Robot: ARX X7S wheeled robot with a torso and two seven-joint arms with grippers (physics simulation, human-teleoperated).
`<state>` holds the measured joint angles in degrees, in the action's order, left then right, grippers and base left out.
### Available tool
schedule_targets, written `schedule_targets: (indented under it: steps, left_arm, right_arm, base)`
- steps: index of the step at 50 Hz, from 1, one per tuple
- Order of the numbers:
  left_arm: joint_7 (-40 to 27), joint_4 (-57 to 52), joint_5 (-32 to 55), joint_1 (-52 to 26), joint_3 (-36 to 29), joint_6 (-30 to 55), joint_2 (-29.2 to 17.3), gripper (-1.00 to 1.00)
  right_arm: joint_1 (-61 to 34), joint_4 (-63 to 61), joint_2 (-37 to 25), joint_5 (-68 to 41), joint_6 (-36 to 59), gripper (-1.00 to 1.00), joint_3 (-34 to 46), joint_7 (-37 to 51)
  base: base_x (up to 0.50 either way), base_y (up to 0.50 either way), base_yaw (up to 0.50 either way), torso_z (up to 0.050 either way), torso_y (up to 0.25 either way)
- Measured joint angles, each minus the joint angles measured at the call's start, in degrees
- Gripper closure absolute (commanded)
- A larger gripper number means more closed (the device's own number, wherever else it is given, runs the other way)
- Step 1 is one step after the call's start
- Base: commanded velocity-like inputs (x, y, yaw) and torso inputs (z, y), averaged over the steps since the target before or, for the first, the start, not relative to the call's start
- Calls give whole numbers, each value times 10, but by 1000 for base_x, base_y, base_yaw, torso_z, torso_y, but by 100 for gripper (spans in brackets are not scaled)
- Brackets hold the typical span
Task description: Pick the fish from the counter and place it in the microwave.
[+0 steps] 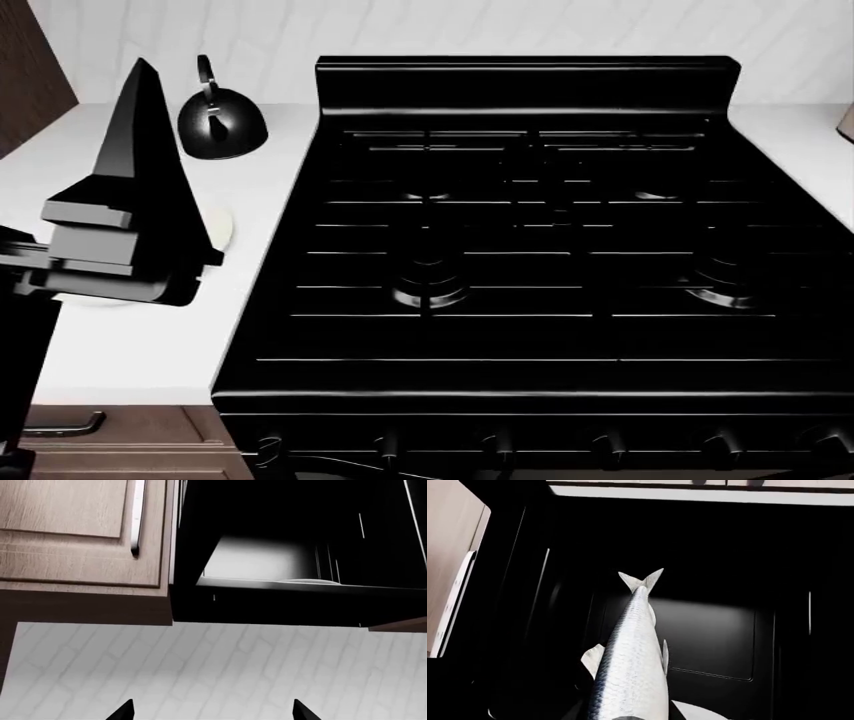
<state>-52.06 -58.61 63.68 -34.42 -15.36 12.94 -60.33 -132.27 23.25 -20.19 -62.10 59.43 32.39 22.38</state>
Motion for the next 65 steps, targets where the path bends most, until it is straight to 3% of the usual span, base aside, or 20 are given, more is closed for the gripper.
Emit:
schedule_targets:
  steps: [11,23,30,47,65]
  left_arm:
    - [0,2,-2,2,-2,-7,-5,-100]
    - [0,2,-7,8,-5,-15,-9,-100]
    - [0,2,-11,13,-7,-21,-12,-100]
    - [1,5,-18,21,-13,-30,-16,-100]
    - [2,7,-25,28,-17,-39,-18,-100]
  right_arm:
    - [-16,44,59,175,50,100,-92,-89]
    - [-21,50,137,462,114,100,-223,-249]
    - [-23,48,166,572,147,100,-270,-307]
    - [-23,49,188,681,197,100,-307,-358]
    - [-24,47,194,696,195,100,-315,-360]
  base:
    - [0,0,0,0,1]
    - [0,0,0,0,0]
    - [0,0,0,0,1]
    - [0,0,0,0,1]
    - [58,0,0,0,0]
